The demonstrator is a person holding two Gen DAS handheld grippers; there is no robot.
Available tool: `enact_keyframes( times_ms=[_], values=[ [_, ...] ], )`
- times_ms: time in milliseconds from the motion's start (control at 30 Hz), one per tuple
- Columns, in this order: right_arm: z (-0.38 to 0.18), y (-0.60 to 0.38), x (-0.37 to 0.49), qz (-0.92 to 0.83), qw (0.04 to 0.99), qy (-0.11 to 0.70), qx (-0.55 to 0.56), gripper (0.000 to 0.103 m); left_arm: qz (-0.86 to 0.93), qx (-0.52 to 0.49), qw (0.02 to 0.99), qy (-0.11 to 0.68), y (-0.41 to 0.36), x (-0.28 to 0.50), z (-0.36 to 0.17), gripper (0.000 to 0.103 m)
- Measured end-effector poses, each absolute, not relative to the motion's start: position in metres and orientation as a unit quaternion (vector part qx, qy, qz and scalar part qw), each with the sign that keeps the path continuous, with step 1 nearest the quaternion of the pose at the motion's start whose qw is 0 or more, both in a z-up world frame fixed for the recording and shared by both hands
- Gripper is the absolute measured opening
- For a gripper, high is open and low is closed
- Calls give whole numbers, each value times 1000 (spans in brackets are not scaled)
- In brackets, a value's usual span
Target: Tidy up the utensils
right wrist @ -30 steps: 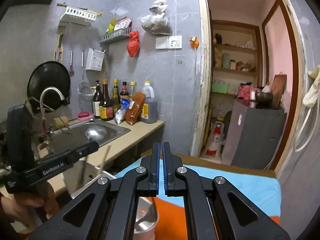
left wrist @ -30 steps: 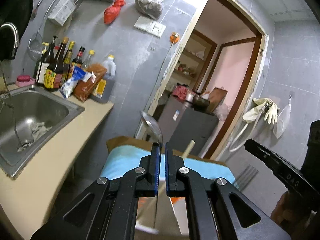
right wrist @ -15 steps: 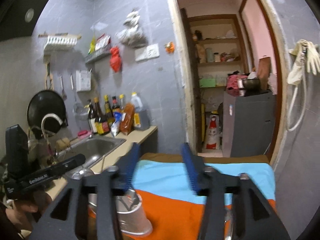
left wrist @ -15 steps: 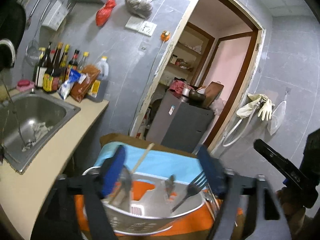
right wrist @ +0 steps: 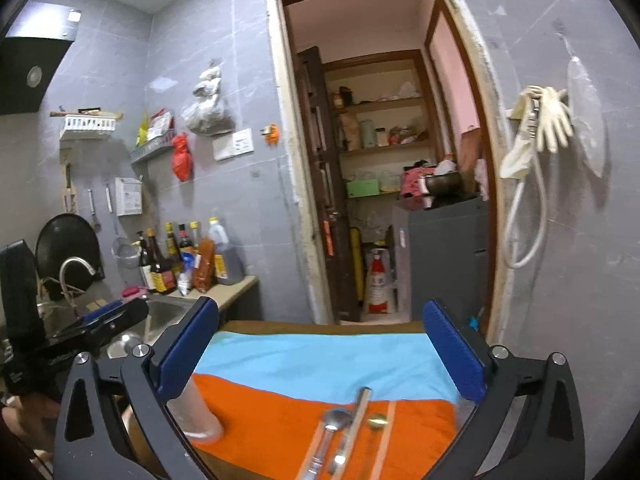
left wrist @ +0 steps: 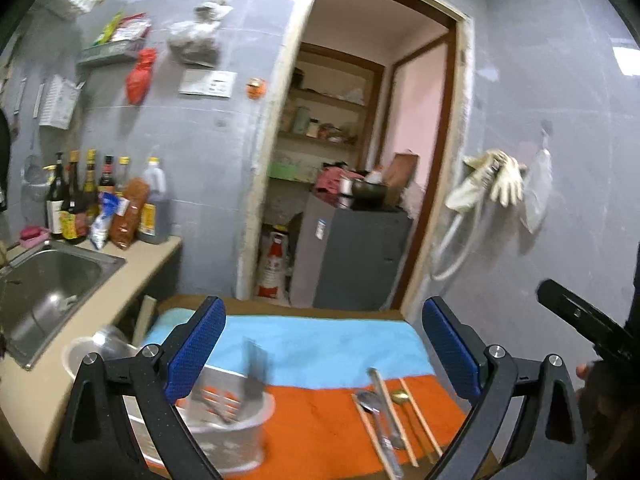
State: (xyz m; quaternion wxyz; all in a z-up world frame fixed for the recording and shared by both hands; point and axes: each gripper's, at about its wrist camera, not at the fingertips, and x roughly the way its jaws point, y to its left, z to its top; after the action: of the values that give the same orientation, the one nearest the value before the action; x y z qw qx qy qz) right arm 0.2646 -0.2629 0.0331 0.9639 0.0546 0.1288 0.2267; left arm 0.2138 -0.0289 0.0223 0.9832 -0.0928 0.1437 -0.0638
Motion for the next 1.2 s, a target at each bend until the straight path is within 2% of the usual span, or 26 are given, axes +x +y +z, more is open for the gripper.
enact_keyframes(
  times_ms=[233,533,600,667,767,833,900,1000,1100,1200],
  values=[
    [8,-305,276,197,966,161,43,103,-95,-73,974,190,-86,225,-6,96],
    [-53,-336,306,191,947,253,55,102,-79,-68,947,305,-122,255,-72,96],
    [-69,-337,312,196,938,278,61,98,-73,-73,940,326,-121,263,-84,96],
    [-83,-334,318,203,930,301,65,86,-69,-86,933,343,-117,272,-95,96],
    [-103,-325,329,212,916,336,57,79,-58,-102,926,360,-109,281,-106,95],
    [-115,-318,335,219,906,357,52,72,-52,-104,920,374,-105,288,-112,90],
    [-125,-311,341,225,899,373,41,67,-47,-99,911,397,-104,297,-121,76],
    [-135,-302,348,233,890,391,35,56,-51,-109,896,426,-98,307,-134,64],
    [-143,-295,354,238,883,404,30,49,-54,-123,885,445,-93,313,-142,56],
    [-148,-289,359,245,875,415,28,40,-61,-124,885,445,-91,316,-141,55]
  ],
)
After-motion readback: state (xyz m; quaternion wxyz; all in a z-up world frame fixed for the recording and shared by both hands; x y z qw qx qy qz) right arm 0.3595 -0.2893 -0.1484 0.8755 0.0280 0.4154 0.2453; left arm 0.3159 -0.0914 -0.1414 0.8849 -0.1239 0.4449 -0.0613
